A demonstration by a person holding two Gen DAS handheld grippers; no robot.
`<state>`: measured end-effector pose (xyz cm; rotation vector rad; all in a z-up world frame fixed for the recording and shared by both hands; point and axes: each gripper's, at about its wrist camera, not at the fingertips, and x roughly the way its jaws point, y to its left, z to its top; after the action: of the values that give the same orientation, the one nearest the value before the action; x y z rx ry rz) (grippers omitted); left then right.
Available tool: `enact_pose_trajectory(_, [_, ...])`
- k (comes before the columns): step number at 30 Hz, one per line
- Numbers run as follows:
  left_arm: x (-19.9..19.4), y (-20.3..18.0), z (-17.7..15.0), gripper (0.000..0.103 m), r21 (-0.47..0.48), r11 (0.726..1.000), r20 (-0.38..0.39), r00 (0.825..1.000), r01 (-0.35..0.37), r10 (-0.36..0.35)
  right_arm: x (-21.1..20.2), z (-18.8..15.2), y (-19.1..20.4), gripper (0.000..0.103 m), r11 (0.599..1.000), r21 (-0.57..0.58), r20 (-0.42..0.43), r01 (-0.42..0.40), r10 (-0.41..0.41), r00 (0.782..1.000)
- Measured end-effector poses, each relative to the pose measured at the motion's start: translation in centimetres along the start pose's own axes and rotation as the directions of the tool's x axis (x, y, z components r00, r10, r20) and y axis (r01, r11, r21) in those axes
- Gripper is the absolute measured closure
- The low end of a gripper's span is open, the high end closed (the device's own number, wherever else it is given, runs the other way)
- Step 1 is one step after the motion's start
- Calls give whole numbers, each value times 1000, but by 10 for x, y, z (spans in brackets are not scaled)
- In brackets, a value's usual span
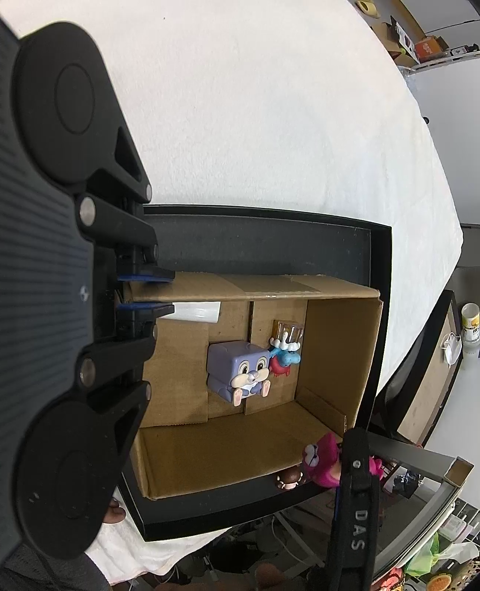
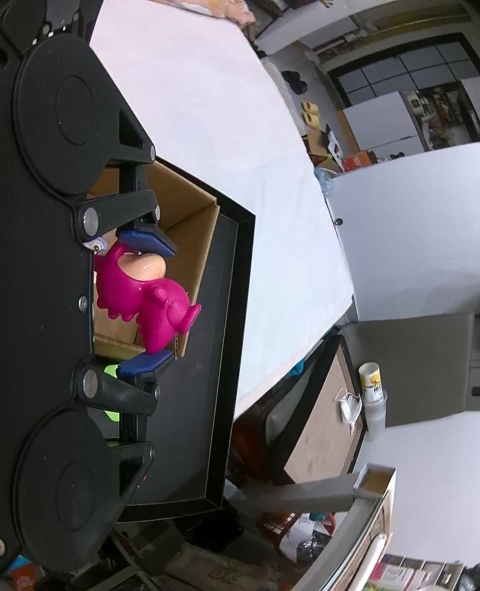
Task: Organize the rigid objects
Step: 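Open the right gripper to drop the pink dinosaur into the box, then move the right tool over the brown-haired girl figure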
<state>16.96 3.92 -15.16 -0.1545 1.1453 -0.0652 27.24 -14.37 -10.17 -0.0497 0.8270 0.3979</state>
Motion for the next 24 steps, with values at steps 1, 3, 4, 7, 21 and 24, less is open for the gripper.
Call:
enact_pose_trajectory(1, [0, 0, 0, 93, -1, 1000, 0, 1000, 2, -2, 1, 0, 2, 48, 1000, -11, 8, 7, -7, 1000])
enact_pose_trajectory(3, [0, 1, 0, 93, -1, 1000, -1, 1000, 3, -3, 3, -2, 7, 48, 999, -31, 20, 8, -7, 1000])
enact_pose_trajectory(4, [0, 1, 0, 93, -2, 1000, -2, 1000, 4, -4, 4, -2, 9, 48, 999, -42, 21, 4, -3, 1000])
enact_pose_trajectory(7, [0, 1, 1, 93, -1, 1000, -3, 1000, 4, -4, 7, -2, 12, 47, 998, -60, 24, 36, -34, 999])
enact_pose_trajectory(21, [1, -2, 1, 93, -3, 1000, -4, 1000, -12, 12, -4, -5, -26, 45, 995, 47, -9, 85, -85, 996])
enact_pose_trajectory(24, [1, -3, 1, 93, 0, 1000, -4, 1000, -21, 21, -10, -5, -40, 45, 994, 74, -13, 81, -80, 997])
